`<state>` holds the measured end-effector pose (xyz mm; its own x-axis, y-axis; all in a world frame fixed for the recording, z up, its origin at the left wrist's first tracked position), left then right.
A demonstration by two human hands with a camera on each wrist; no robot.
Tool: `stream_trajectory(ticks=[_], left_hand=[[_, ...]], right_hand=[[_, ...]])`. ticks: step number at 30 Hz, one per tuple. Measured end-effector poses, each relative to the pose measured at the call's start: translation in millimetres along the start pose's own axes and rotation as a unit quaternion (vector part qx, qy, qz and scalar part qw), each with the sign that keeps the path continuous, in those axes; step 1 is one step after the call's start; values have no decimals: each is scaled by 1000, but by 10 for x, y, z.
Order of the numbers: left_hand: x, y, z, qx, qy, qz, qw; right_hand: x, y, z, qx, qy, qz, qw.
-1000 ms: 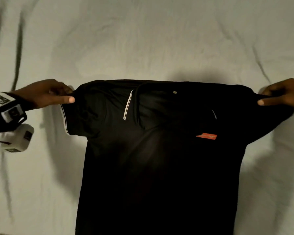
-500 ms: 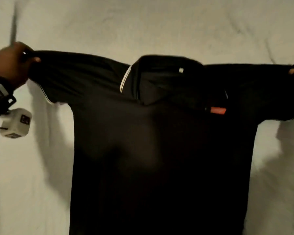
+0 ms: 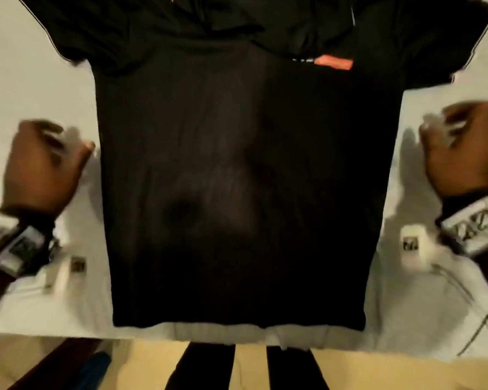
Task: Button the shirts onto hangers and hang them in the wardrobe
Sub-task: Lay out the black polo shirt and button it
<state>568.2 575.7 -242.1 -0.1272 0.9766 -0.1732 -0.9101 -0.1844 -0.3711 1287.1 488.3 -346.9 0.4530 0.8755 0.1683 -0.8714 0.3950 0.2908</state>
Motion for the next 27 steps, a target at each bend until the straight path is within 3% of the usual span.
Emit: stream_trajectory(ticks=[2, 3, 4, 6, 9, 13, 16, 19, 20, 21, 24, 27], left_hand=[[-537, -83, -153, -23, 65, 60, 996], [-955, -46, -273, -20, 125, 67, 990], [-1321, -17, -317, 4, 161, 60, 985], [-1802, 67, -427, 29, 168, 76, 982], [-2151, 117, -498, 30, 144, 142, 979], [-2415, 194, -522, -11, 133, 226, 965], [-2502, 405, -521, -113, 90, 325, 935], [-2591, 597, -474, -234, 63, 439, 865], [-2601, 619, -450, -249, 61, 454, 854], [-2592, 636, -432, -238, 65, 439, 864], [-2560, 608, -369, -122, 91, 315, 937], [-2572, 622, -360, -63, 111, 264, 956]], right_hand=[[-1152, 1241, 715, 60, 173, -145, 972], [-1449, 1623, 986, 65, 192, -167, 965], [-1758, 1655, 1038, 71, 207, -157, 963], [-2290, 1540, 1039, 60, 245, -213, 944], [-2710, 1517, 1062, 32, 275, -222, 935], [-2940, 1449, 1073, 46, 253, -241, 936], [-2969, 1232, 1013, 72, 249, -271, 927], [-3018, 985, 1047, 111, 229, -341, 905], [-3046, 940, 1060, 110, 233, -349, 901], [-3066, 916, 1064, 103, 240, -344, 902], [-3071, 976, 1101, 88, 247, -310, 914], [-3103, 981, 1124, 74, 233, -312, 918]])
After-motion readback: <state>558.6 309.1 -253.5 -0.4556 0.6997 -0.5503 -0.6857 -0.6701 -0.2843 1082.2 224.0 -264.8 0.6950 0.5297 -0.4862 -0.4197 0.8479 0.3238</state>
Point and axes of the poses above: each hand's wrist, its own x-axis towards the middle knuckle, its own z-axis out of the back of the hand, y = z × x, the point moved 3 cm from there along x, towards the middle knuckle, and after that the axes turned 3 degrees about -y, right-handed, at the moved point
